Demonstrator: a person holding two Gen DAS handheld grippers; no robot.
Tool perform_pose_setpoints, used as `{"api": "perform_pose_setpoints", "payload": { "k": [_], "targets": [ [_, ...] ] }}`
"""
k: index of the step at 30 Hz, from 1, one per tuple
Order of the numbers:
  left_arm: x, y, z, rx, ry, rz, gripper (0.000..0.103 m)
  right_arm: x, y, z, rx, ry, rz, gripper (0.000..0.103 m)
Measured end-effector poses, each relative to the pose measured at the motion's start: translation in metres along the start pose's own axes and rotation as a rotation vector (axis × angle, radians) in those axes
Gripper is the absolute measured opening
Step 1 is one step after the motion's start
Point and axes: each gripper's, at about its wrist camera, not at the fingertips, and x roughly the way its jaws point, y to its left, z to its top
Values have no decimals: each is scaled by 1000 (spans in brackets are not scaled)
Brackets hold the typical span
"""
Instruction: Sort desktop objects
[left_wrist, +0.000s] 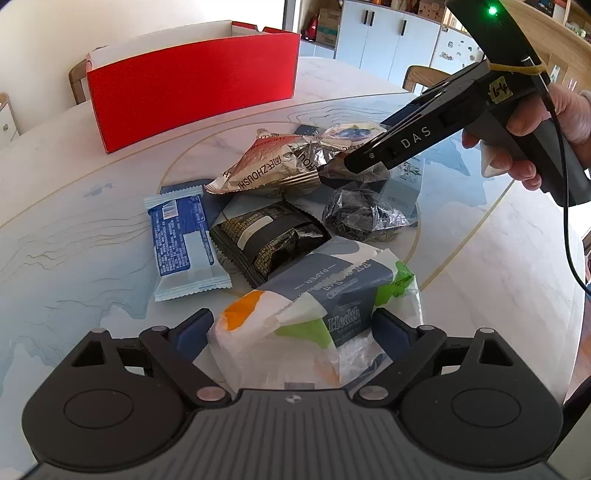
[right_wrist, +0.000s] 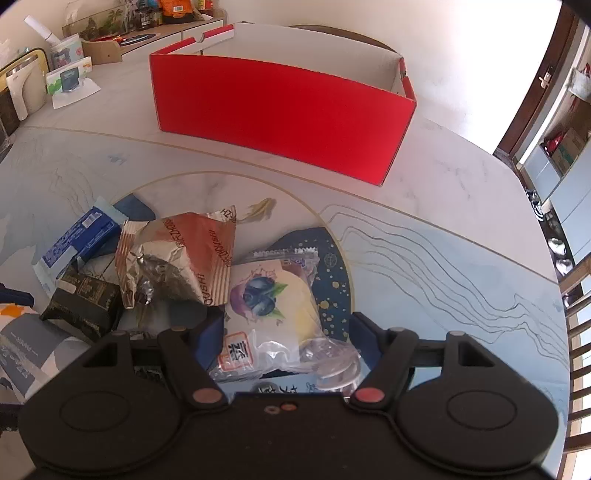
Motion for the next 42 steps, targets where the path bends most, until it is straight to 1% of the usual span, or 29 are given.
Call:
{"api": "perform_pose_setpoints", "payload": {
  "k": [7,9,10,11,13,16,19,24,34,42],
  "targets": [
    [-1,3,1,-30,4,-18,77,-1,2,0,-25,-11,-11,70],
    [-2,3,2,-39,5,-21,69,-2,2,0,-27,-14,-13,69],
    [-3,4,3,-47,5,-25,67,-3,3,0,-31,-16,-17,69],
    [-4,5,3,-57,3,-32,62,-3,4,0,-37,-20,-21,68],
    [-5,7,4,-78,3,-43,60,-5,4,0,-45,-30,-32,68],
    [-6,10,3,-105,-4,-59,51,-9,2,1,-36,-35,-33,67],
    [-8,13,4,-128,-8,-75,48,-14,-3,1,-15,-44,-34,67],
    [-14,12,5,-134,-24,-86,44,-20,-9,0,29,-51,-31,67],
    [-28,13,8,-155,-69,-88,43,-35,-9,-2,64,-59,-19,67],
    [-41,17,9,-189,-107,-63,43,-51,-11,1,91,-89,-2,67]
  ]
}}
